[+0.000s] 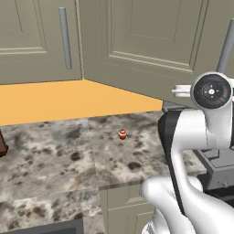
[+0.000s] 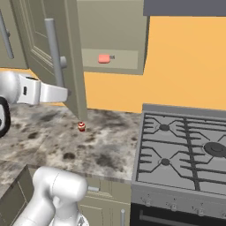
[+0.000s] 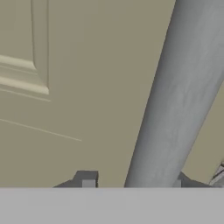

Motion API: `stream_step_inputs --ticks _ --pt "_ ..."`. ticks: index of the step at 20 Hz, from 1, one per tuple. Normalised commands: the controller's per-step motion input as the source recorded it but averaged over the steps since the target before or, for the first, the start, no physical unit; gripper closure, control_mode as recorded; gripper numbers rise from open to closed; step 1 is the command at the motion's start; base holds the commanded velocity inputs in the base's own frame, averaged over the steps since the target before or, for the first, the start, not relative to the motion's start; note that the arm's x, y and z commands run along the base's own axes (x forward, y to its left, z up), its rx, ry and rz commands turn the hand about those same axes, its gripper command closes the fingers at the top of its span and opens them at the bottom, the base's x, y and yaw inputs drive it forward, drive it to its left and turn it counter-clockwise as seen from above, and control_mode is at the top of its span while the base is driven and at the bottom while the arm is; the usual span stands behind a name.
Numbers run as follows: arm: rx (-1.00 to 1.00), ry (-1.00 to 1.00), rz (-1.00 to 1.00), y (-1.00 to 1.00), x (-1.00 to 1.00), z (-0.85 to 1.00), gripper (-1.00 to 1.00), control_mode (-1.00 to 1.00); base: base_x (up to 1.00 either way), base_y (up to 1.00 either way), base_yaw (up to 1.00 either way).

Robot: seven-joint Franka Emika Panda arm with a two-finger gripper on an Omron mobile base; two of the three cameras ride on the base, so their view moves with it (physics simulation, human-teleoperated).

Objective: Pick the dish brush and bar soap from the cabinet and place them on the counter.

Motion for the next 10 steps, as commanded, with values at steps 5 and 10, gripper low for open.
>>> stream_step_inputs --ticks 5,10 --pt "0.0 0.01 -0.03 0.02 -0.12 -0.04 -1.0 -1.0 0.0 0.0 0.0" --pt "0.0 -0.04 0.0 0.04 -0.43 0.0 -1.0 -1.0 0.0 0.0 0.0"
